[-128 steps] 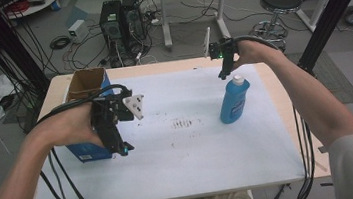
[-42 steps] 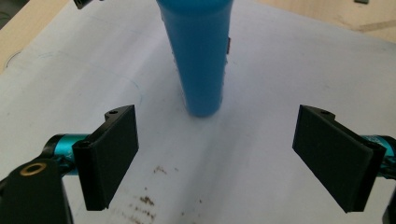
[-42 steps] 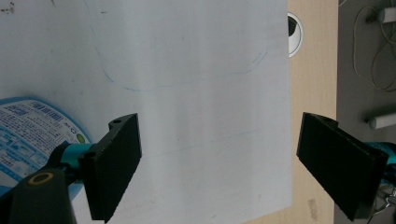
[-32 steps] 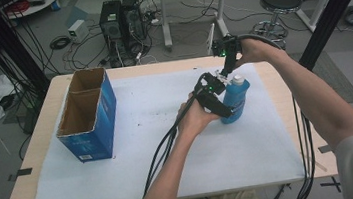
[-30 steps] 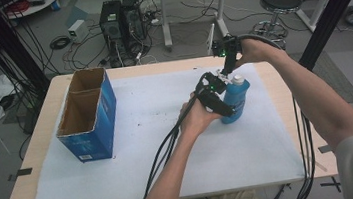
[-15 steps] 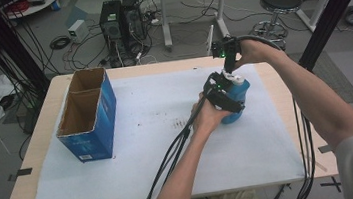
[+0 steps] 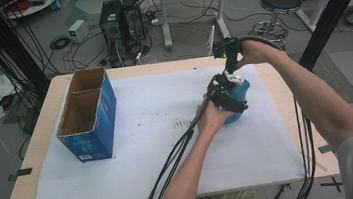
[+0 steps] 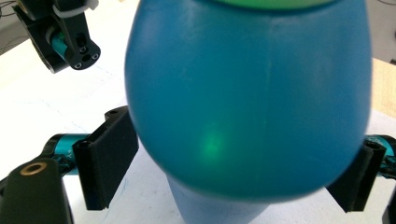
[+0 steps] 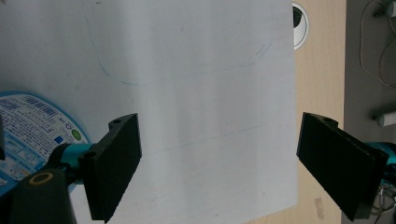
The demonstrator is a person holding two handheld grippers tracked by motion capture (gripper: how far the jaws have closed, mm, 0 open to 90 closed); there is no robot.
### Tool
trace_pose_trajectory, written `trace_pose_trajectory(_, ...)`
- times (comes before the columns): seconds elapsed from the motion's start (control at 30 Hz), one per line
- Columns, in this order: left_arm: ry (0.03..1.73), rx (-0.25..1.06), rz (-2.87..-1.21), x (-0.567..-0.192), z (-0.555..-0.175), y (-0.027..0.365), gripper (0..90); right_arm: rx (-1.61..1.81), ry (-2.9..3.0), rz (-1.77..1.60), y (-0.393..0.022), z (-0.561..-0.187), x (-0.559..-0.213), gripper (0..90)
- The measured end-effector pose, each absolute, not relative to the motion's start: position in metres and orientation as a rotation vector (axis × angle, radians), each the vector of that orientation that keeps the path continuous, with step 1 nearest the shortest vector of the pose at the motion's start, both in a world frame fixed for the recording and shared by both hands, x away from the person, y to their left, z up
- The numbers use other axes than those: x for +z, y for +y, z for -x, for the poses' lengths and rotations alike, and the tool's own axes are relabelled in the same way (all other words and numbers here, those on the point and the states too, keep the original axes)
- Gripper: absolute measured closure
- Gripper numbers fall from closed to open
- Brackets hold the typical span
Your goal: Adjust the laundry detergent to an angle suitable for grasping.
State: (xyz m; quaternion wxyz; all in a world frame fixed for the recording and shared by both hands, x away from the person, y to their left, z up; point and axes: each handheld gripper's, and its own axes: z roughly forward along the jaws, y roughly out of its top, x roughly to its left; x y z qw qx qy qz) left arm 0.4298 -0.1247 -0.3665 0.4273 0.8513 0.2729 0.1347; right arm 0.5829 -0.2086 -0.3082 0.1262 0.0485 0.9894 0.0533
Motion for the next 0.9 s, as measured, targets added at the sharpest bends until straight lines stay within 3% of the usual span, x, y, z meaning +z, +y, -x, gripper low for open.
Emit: trace_pose_trajectory(0.9, 0.678, 0.340, -2.132, -0.3701, -0.4307, -0.1260, 28.3, 0.141, 2.881, -0.147, -0.2095, -0.5843, -0.3100, 13.1)
